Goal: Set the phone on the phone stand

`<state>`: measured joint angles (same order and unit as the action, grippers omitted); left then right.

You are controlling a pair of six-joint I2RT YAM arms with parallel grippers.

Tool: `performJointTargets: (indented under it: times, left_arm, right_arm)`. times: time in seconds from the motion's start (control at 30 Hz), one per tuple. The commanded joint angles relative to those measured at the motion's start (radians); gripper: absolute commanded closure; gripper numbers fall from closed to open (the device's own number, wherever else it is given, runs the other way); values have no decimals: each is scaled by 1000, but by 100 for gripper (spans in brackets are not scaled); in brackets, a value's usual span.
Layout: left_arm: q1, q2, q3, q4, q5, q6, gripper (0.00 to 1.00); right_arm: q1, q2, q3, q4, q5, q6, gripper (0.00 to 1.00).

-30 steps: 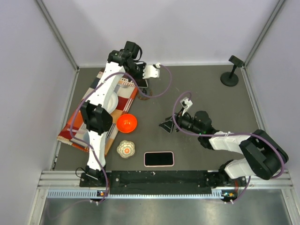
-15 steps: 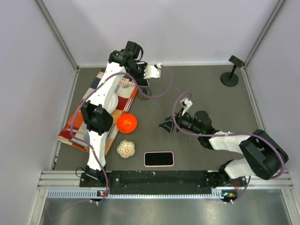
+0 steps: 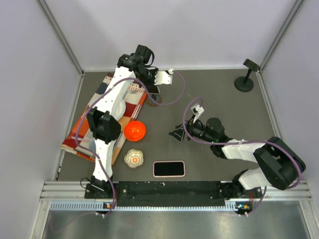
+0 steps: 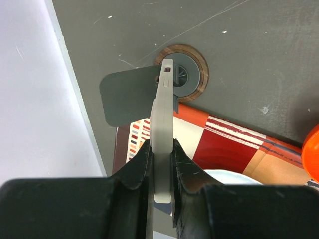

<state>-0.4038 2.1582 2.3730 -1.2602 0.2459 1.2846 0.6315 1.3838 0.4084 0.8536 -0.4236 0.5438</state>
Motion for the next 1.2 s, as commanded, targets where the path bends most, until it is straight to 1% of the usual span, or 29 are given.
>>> performJointTargets:
  times: [0.0, 0.13, 0.27, 0.4, 0.63, 0.87, 1.17]
  left_arm:
    - [-3, -23, 8, 12, -2, 2, 100]
    - [0, -9, 9, 16, -39, -5, 100]
    - [3, -15, -1, 22, -28, -1, 100]
    - [3, -23, 0, 31, 22, 1, 100]
    - [2, -6, 8, 30, 38, -11, 100]
    - [3, 15, 8, 24, -14, -19, 100]
    - [5, 12, 8, 21, -46, -21, 100]
  right_arm:
    - [-6, 4, 30, 76, -18, 4, 22]
    - [-4, 3, 27, 79, -18, 4, 22]
    - [-4, 4, 27, 81, -21, 5, 22]
    - [-4, 4, 27, 81, -21, 5, 22]
    - [-4, 8, 29, 84, -24, 4, 22]
    - [-4, 8, 27, 85, -26, 5, 22]
    - [-4, 9, 29, 87, -29, 7, 22]
